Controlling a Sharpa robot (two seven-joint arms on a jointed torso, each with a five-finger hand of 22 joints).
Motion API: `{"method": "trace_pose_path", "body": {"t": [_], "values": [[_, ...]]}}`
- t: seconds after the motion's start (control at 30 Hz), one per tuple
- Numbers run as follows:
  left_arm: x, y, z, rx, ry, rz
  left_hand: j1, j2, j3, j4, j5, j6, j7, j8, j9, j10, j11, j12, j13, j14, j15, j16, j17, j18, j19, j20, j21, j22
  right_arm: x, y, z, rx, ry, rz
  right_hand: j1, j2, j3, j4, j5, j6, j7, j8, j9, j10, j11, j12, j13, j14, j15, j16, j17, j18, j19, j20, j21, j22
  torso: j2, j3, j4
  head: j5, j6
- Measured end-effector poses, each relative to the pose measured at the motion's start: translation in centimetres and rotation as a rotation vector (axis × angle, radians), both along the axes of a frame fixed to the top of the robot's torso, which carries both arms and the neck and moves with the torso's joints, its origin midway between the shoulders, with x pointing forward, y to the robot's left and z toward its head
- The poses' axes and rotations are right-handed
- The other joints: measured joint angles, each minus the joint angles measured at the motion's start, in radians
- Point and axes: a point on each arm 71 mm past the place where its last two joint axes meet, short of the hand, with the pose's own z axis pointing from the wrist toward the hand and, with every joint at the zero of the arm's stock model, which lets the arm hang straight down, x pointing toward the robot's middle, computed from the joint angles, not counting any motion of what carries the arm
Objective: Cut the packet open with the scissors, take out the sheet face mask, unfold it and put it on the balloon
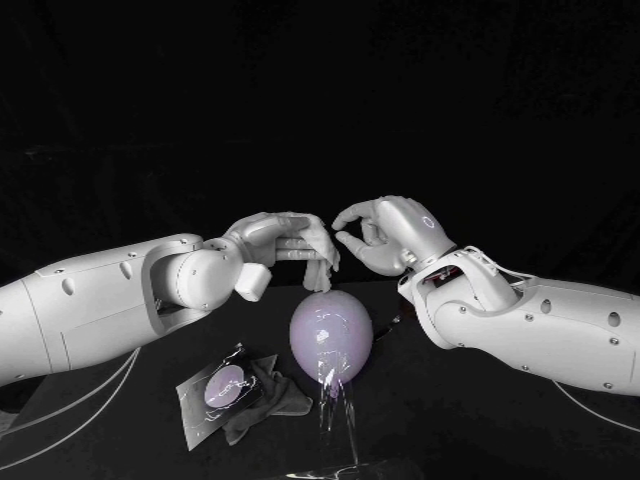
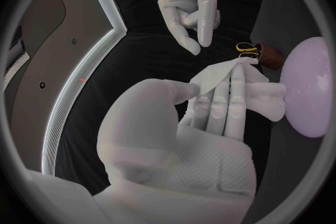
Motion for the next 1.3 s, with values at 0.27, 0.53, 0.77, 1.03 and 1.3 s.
{"method": "trace_pose_path", "body": {"t": [0.27, 0.53, 0.77, 1.03, 1.3], "values": [[0.0, -0.1, 0.0, -0.001, 0.0, -0.004, 0.0, 0.0, -0.003, -0.003, 0.0, 0.002, -0.002, 0.0, 0.0, 0.0, 0.0, 0.0, -0.001, 0.011, -0.004, 0.0, 0.0, 0.0, 0.007, -0.007, 0.0, 0.001, 0.4, 1.2, -0.5, -0.012, -0.005, 0.004, -0.014, -0.015, -0.011, 0.011, -0.003, -0.005, 0.005, -0.011, -0.002, 0.002, 0.002, 0.031, 0.0, 0.0, 0.003, -0.002, 0.0, 0.0, -0.009, 0.002, -0.015, -0.007, -0.001, -0.0012, 0.0006, 0.0, -0.003], [0.0, -0.2, 0.0, -0.002, 0.0, -0.005, -0.001, -0.001, 0.0, -0.006, 0.0, 0.002, -0.003, 0.0, 0.0, 0.0, 0.0, -0.004, -0.002, 0.018, -0.004, 0.004, 0.001, 0.003, 0.016, -0.009, 0.0, 0.001, 0.5, 1.8, -0.8, -0.024, -0.014, 0.008, -0.02, -0.02, -0.014, 0.014, -0.003, -0.012, 0.005, -0.016, -0.004, 0.002, 0.002, 0.051, 0.001, -0.002, 0.005, -0.005, -0.001, 0.0, -0.016, 0.002, -0.025, -0.01, -0.001, -0.0008, 0.0006, 0.002, -0.005], [-0.1, -0.2, 0.0, -0.002, 0.0, -0.006, -0.001, -0.001, 0.0, -0.005, 0.0, 0.001, -0.003, 0.0, 0.0, -0.015, 0.003, -0.004, -0.002, 0.044, -0.009, 0.014, 0.004, 0.01, 0.037, -0.019, 0.0, 0.002, 0.6, 1.8, -0.8, -0.033, -0.023, 0.005, -0.024, -0.024, -0.017, 0.017, -0.003, -0.016, 0.009, -0.022, -0.006, 0.009, 0.002, 0.311, 0.263, 0.001, 0.007, -0.007, -0.001, 0.0, -0.022, 0.007, -0.035, -0.015, -0.001, 0.0001, -0.0005, 0.003, -0.007], [-0.1, -0.2, 0.0, -0.003, 0.0, -0.007, -0.001, -0.001, 0.0, -0.005, 0.0, -0.003, 0.0, 0.0, 0.0, -0.027, 0.002, -0.004, -0.002, 0.066, -0.013, 0.021, 0.006, 0.01, 0.059, -0.023, 0.004, 0.003, 0.9, 1.8, -0.9, -0.04, -0.027, 0.0, -0.024, -0.024, -0.015, 0.018, -0.003, -0.016, 0.009, -0.022, -0.007, 0.009, 0.002, 0.312, 0.277, 0.0, 0.007, -0.01, -0.001, 0.0, -0.023, 0.009, -0.035, -0.017, -0.001, 0.0005, -0.0005, 0.002, -0.009], [-0.1, -0.3, 0.0, -0.004, -0.001, -0.008, 0.003, 0.003, -0.003, -0.008, 0.0, -0.004, -0.001, 0.0, 0.0, -0.042, 0.002, -0.004, -0.002, 0.088, -0.02, 0.03, 0.009, 0.01, 0.086, -0.032, 0.012, 0.005, 1.0, 1.8, -0.9, -0.048, -0.025, -0.001, -0.024, -0.024, -0.013, 0.02, -0.003, -0.016, 0.009, -0.022, -0.007, 0.009, 0.002, 0.312, 0.282, 0.0, 0.007, -0.014, 0.0, 0.0, -0.023, 0.009, -0.035, -0.016, -0.001, 0.0002, -0.0005, 0.0, -0.01]]}}
